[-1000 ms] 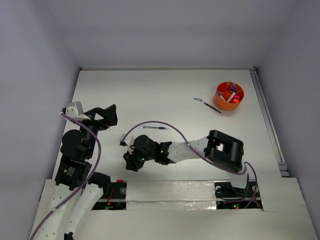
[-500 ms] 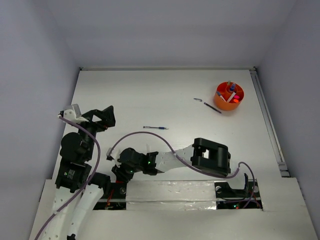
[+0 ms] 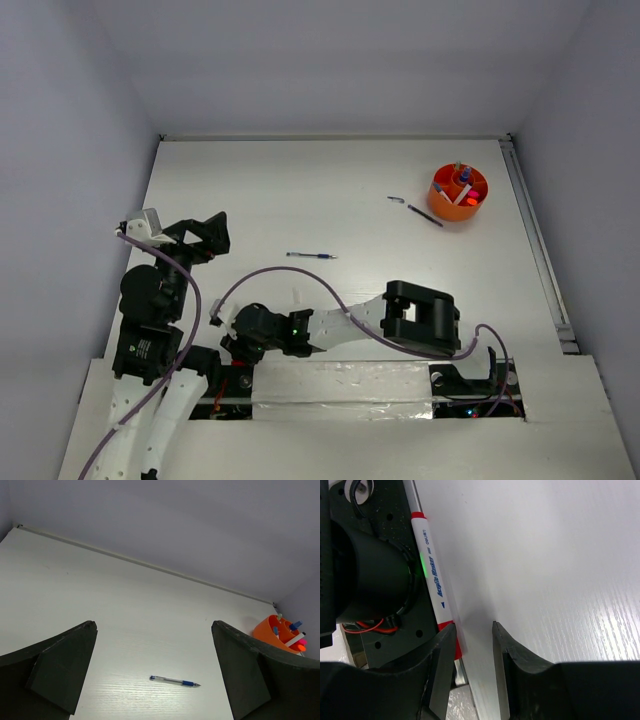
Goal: Sort the stationery into containers
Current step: Move the pen to the center of the board, then pick up the pen from the center of the board, then place the pen in the storage box.
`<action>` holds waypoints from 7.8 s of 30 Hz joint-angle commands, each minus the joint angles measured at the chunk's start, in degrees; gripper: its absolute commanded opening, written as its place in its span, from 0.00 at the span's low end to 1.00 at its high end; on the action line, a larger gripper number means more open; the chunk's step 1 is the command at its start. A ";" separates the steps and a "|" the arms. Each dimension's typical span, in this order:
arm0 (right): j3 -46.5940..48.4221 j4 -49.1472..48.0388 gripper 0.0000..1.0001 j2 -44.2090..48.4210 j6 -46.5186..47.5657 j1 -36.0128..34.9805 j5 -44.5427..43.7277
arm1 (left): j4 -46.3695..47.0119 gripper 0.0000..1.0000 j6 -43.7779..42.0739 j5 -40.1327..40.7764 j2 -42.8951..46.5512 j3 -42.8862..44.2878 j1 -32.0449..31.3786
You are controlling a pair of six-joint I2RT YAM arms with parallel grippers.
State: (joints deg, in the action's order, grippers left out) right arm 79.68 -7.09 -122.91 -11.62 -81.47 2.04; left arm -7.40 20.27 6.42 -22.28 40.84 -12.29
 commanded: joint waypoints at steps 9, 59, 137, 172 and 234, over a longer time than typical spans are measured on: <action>2.50 6.39 0.36 2.50 -3.24 -0.53 4.19 | 3.36 0.99 0.03 -2.28 -0.83 -0.23 0.78; 8.03 16.93 0.27 -4.62 2.73 -1.58 -11.87 | 4.15 0.99 0.29 -4.30 -1.36 -0.41 1.31; 26.22 29.41 0.42 -6.89 3.44 12.30 -11.70 | 3.88 0.99 0.12 -4.39 -0.13 -0.23 1.31; 20.78 35.57 0.41 -6.73 0.37 12.30 -11.19 | 3.97 0.99 -0.06 -4.57 -0.57 -0.15 0.78; -25.98 -55.04 0.00 28.35 31.13 69.52 -37.73 | 2.74 0.99 -1.55 -1.58 3.21 0.91 -8.27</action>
State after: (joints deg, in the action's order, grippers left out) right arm 51.72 -54.46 -94.13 17.37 -12.08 -34.52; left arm -6.74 19.77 3.88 -20.08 40.84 -20.25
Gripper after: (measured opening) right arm 0.123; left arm 0.989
